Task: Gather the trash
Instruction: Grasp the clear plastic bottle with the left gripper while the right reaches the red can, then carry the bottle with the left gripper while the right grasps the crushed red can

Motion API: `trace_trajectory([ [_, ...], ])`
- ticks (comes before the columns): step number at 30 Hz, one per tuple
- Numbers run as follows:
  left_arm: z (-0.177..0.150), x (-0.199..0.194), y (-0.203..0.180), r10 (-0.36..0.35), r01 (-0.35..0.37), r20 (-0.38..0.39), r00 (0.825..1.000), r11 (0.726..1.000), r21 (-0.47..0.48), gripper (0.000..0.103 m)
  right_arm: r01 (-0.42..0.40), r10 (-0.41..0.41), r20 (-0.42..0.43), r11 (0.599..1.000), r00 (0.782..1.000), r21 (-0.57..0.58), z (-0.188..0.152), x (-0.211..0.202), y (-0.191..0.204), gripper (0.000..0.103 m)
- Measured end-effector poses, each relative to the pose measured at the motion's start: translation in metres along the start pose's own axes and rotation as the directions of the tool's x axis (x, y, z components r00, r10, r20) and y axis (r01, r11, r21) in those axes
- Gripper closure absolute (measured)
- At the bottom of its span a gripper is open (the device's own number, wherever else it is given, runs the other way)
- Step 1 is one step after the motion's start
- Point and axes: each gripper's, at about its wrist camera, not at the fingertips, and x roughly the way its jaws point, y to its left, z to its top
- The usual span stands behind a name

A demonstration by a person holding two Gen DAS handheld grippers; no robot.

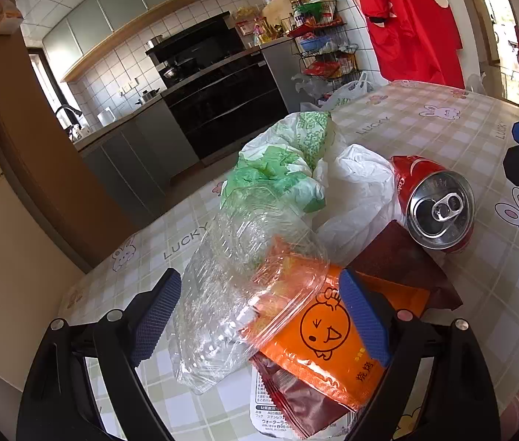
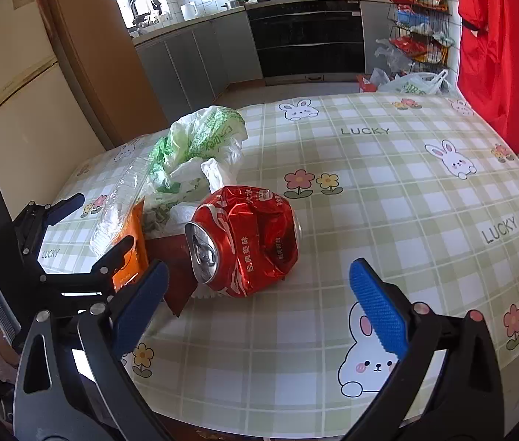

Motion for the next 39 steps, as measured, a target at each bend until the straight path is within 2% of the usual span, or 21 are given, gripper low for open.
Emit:
trace_trajectory([
  [3,0.001,0.004,-0.003,0.003,-0.003,0.007,1.000,1.000,0.019,0.018,-0.009,0.009,-0.006,1.000,1.000,0.000,-0.001,0.002,-0.002,0.006],
  [5,0.005,0.005,0.000,-0.007,0.007,0.007,1.000,1.000,0.013,0.033,-0.016,0.016,-0.015,1.000,1.000,-0.001,-0.002,0.004,-0.003,0.006],
  [6,0.007,0.006,0.003,-0.013,0.013,-0.001,1.000,1.000,-0.002,0.053,-0.020,0.020,-0.019,1.000,1.000,-0.001,-0.002,0.005,-0.002,0.006],
  [7,0.010,0.005,0.007,-0.010,0.010,-0.006,1.000,1.000,-0.028,0.059,-0.024,0.024,-0.021,1.000,0.999,0.000,-0.003,0.006,-0.002,0.006],
  [11,0.011,-0.020,0.034,-0.007,0.017,0.059,0.998,0.985,-0.173,0.064,-0.028,0.028,-0.013,1.000,1.000,-0.011,-0.004,0.011,0.001,0.006],
  [13,0.010,-0.032,0.047,0.020,-0.002,0.082,0.996,0.976,-0.216,0.072,-0.030,0.030,-0.016,0.999,0.999,-0.026,-0.004,0.015,0.006,0.006],
  [16,0.005,-0.044,0.071,0.031,-0.001,0.095,0.995,0.955,-0.298,0.074,-0.025,0.024,-0.016,0.998,1.000,-0.058,-0.004,0.023,0.013,0.007],
  [18,0.002,-0.050,0.080,0.062,-0.025,0.101,0.993,0.943,-0.331,0.077,-0.025,0.024,-0.015,0.997,1.000,-0.073,-0.002,0.029,0.017,0.015],
  [23,-0.006,-0.056,0.104,0.122,-0.077,0.093,0.988,0.919,-0.386,0.081,-0.014,0.010,-0.032,0.994,0.999,-0.106,0.002,0.048,0.027,0.020],
  [31,-0.029,-0.064,0.144,0.152,-0.097,0.071,0.986,0.859,-0.502,0.083,0.068,-0.074,-0.046,0.991,0.996,-0.113,0.004,0.078,0.041,0.023],
  [35,-0.040,-0.065,0.161,0.140,-0.082,0.060,0.988,0.820,-0.567,0.084,0.104,-0.109,-0.043,0.989,0.993,-0.102,0.007,0.085,0.042,0.027],
  [37,-0.048,-0.067,0.170,0.133,-0.075,0.054,0.990,0.799,-0.597,0.084,0.102,-0.107,-0.043,0.990,0.993,-0.099,0.008,0.087,0.041,0.032],
  [38,-0.051,-0.068,0.175,0.131,-0.073,0.050,0.990,0.787,-0.612,0.085,0.095,-0.099,-0.043,0.990,0.994,-0.100,0.009,0.087,0.041,0.039],
  [39,-0.053,-0.068,0.179,0.131,-0.072,0.048,0.990,0.779,-0.623,0.085,0.096,-0.101,-0.041,0.990,0.994,-0.105,0.009,0.085,0.041,0.051],
])
